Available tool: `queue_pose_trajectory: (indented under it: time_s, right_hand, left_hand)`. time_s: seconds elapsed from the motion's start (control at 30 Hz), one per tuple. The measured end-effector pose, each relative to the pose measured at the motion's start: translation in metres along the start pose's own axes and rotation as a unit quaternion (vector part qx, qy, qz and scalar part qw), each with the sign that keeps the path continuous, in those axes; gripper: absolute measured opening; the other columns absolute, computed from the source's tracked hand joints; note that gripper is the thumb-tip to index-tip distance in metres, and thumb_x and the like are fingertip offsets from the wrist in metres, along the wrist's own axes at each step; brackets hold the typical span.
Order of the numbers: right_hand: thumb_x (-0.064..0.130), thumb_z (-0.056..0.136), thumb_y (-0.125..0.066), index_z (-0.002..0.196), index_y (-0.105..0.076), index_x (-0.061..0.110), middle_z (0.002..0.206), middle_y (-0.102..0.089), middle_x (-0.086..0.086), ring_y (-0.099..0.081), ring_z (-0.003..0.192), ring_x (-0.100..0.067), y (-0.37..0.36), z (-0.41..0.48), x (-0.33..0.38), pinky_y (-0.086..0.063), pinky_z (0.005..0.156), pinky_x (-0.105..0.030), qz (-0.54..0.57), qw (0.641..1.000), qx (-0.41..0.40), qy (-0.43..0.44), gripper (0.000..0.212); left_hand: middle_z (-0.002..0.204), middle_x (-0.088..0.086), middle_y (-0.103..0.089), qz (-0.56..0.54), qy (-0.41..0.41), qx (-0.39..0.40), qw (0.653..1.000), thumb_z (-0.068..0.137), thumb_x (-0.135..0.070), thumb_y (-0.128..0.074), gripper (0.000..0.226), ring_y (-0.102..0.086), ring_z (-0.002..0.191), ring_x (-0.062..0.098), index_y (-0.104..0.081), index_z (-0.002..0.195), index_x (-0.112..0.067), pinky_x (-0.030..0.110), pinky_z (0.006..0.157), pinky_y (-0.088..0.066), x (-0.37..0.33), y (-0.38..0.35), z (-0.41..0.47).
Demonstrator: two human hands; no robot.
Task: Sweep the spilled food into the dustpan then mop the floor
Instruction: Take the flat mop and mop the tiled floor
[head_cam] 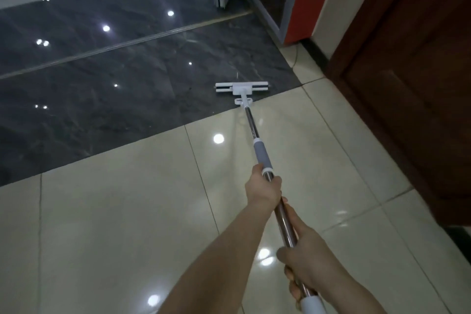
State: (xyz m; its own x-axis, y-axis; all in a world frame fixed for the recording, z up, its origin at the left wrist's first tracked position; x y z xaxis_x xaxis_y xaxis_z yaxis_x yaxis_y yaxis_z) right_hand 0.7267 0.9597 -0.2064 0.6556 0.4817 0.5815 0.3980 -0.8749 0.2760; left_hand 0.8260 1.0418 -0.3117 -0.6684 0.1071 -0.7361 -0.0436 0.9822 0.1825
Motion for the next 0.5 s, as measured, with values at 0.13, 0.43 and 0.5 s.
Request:
queue_pose_trajectory:
  time_s: [0.13,0.43,0.5]
  right_hand:
    - [-0.007,0.084,-0.051,0.148,-0.012,0.054,0.068,-0.055,-0.014,-0.051,0.04,-0.018,-0.024,0.104,0.087,-0.047,0.04,-0.026,0.036,0.999,-0.001,0.016,0.096]
    - [-0.003,0.085,-0.051,0.147,-0.004,0.056,0.075,-0.058,-0.015,-0.056,0.047,-0.023,-0.095,0.182,0.178,-0.057,0.051,-0.038,0.012,1.0,0.028,0.006,0.098]
    - [-0.003,0.084,-0.051,0.147,-0.003,0.056,0.075,-0.059,-0.015,-0.057,0.05,-0.024,-0.102,0.167,0.173,-0.059,0.053,-0.04,0.004,0.999,0.039,-0.008,0.098]
  left_hand:
    - [0.1,0.015,-0.069,0.014,-0.02,-0.028,0.999,0.084,-0.022,-0.063,0.048,-0.07,0.084,0.036,-0.051,0.13,-0.022,0.046,0.078,-0.059,-0.054,0.056,0.114]
    - [0.101,0.015,-0.068,-0.011,-0.033,-0.053,0.998,0.087,-0.018,-0.061,0.042,-0.068,0.069,0.03,-0.053,0.129,-0.018,0.043,0.074,-0.061,-0.085,0.16,0.187]
    - [0.098,0.016,-0.068,-0.016,-0.026,-0.055,0.998,0.089,-0.017,-0.059,0.037,-0.065,0.059,0.025,-0.054,0.125,-0.02,0.04,0.069,-0.061,-0.082,0.169,0.166]
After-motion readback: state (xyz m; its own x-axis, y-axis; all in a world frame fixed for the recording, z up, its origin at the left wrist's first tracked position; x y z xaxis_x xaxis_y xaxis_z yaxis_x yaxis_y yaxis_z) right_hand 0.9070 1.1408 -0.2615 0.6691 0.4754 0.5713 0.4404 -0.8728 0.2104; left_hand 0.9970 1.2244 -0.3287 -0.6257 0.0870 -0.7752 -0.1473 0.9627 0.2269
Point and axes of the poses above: each hand's wrist, its own z-axis towards the middle knuckle, its own y-axis out of the back of the hand, x = y × z, the point moved 2 cm from there along z, towards the middle knuckle
